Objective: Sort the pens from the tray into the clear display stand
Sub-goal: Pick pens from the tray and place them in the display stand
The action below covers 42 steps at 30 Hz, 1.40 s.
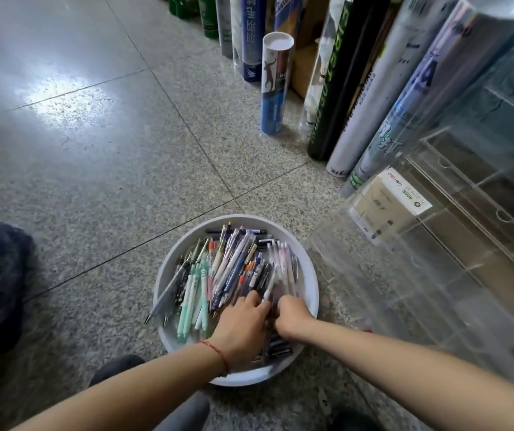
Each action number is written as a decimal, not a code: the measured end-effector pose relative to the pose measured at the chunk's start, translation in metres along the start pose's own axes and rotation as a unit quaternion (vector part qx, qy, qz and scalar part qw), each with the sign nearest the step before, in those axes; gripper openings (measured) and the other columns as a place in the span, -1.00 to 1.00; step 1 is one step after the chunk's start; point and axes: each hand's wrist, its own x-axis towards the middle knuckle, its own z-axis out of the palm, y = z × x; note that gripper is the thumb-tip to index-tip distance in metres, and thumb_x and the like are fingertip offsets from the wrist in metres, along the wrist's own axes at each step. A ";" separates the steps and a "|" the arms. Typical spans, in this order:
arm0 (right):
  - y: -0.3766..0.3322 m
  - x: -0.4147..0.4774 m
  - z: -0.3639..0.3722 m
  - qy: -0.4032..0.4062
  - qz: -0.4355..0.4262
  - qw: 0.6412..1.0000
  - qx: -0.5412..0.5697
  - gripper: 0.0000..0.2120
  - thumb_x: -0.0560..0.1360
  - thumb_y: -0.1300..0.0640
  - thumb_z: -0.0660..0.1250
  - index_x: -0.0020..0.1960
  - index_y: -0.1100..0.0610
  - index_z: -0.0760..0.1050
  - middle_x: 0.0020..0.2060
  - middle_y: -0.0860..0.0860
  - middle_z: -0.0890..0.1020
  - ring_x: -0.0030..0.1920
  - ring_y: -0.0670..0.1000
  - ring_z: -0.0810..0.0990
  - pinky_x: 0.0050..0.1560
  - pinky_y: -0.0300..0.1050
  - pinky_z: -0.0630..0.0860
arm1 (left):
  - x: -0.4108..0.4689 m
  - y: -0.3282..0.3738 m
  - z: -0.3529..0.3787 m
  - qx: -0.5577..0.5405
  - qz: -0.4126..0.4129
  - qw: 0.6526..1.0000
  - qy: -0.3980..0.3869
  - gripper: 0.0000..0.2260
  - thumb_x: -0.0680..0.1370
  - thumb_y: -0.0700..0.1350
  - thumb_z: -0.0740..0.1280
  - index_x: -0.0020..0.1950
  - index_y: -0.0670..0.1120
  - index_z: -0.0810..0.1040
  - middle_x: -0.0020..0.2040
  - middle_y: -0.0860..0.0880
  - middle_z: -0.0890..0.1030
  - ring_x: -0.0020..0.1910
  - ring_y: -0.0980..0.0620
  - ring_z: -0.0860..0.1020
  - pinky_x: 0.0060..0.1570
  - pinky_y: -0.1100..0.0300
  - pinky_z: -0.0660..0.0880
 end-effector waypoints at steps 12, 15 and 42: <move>0.006 0.004 -0.003 0.041 0.027 0.997 0.060 -0.79 0.53 0.23 0.20 0.12 0.31 0.46 0.13 0.22 0.55 0.14 0.21 0.55 0.03 -0.04 0.49 | 0.021 0.020 -0.003 -0.076 -0.127 0.989 -0.024 -0.86 0.55 -0.14 0.14 0.07 -0.15 0.34 0.07 -0.17 0.59 0.05 -0.21 0.56 -0.10 0.03 0.41; 0.011 0.007 -0.010 0.016 0.036 0.995 0.090 -0.87 0.49 0.19 0.22 -0.08 0.27 0.43 -0.10 0.16 0.57 -0.05 0.14 0.57 -0.03 -0.11 0.48 | 0.026 0.026 -0.004 -0.091 -0.167 0.982 -0.003 -0.86 0.58 -0.12 0.13 0.05 -0.17 0.38 0.08 -0.17 0.58 0.07 -0.19 0.55 -0.08 0.06 0.40; 0.066 -0.251 -0.281 0.514 -0.227 0.775 0.289 -0.44 0.39 0.20 0.41 0.26 -0.09 0.23 -0.21 0.16 0.61 -0.22 0.19 0.62 -0.11 0.21 0.58 | 0.033 0.253 -0.260 -0.446 0.149 0.804 0.363 -0.74 0.60 -0.01 0.16 -0.25 -0.08 0.35 -0.37 0.07 0.39 -0.33 0.04 0.39 -0.25 0.13 0.27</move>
